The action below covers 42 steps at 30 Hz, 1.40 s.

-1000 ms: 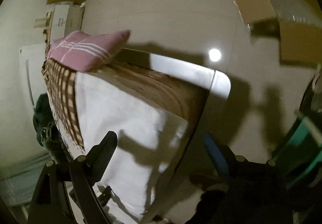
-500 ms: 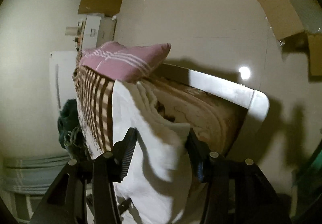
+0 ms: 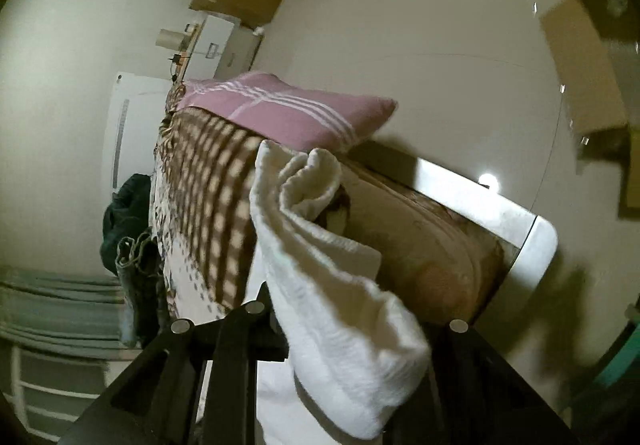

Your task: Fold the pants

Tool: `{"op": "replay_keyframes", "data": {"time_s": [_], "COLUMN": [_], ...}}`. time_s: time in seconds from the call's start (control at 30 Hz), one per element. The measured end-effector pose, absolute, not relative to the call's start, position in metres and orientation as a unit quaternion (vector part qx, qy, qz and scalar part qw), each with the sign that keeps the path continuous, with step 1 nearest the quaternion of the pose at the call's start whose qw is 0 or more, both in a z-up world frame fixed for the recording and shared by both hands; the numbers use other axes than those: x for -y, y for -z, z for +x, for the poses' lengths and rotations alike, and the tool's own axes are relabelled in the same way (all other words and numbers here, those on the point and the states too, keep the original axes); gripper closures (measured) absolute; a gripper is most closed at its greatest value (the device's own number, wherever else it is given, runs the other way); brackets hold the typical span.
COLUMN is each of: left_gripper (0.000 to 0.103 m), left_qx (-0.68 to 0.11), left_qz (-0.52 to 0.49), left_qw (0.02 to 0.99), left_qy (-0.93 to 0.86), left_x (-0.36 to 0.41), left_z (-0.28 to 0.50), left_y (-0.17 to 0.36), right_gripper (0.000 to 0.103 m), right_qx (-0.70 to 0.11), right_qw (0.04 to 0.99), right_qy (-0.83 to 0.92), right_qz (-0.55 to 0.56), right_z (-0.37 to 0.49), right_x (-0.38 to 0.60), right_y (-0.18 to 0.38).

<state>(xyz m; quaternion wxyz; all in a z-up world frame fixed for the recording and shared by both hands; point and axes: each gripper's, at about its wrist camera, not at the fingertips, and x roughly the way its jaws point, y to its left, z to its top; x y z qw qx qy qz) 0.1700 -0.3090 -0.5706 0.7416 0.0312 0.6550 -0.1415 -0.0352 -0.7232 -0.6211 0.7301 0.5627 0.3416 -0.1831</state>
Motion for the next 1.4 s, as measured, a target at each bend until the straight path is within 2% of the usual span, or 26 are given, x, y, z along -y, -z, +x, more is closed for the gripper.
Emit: {"op": "replay_keyframes", "data": {"time_s": [0.33,0.5,0.67,0.8,0.9,1.23,1.4], "left_gripper": [0.0,0.0,0.0,0.0,0.0,0.0,0.0], "left_qx": [-0.615,-0.616,-0.625,-0.627,-0.634,-0.649,-0.651], "left_qz": [-0.06,-0.068,-0.069,-0.053,-0.055,-0.003,0.032], "left_qw": [0.777,0.78,0.773,0.771,0.764,0.742,0.737], "left_qy": [0.116,0.087,0.084,0.094,0.109,0.167,0.179], "left_x": [0.211,0.15,0.114,0.12,0.134,0.227,0.262], "left_z": [0.163,0.157,0.152,0.151,0.148,0.146,0.146], "left_y": [0.482,0.466,0.469,0.476,0.482,0.499,0.507], "right_gripper": [0.082,0.082,0.081,0.074,0.071,0.071,0.069], "right_qx": [-0.342,-0.365,-0.352,-0.365,-0.378,-0.385,-0.389], "right_qw": [0.793,0.811,0.784,0.755,0.731,0.72,0.675], "right_qy": [0.12,0.142,0.249,0.297,0.309,0.274,0.303], "right_qz": [0.489,0.434,0.447,0.456,0.477,0.508,0.549], "right_z": [0.004,0.017,-0.005,-0.029,-0.047,-0.074,-0.092], "right_x": [0.61,0.551,0.596,0.642,0.663,0.684,0.705], "right_y": [0.498,0.474,0.485,0.502,0.523,0.583,0.618]}}
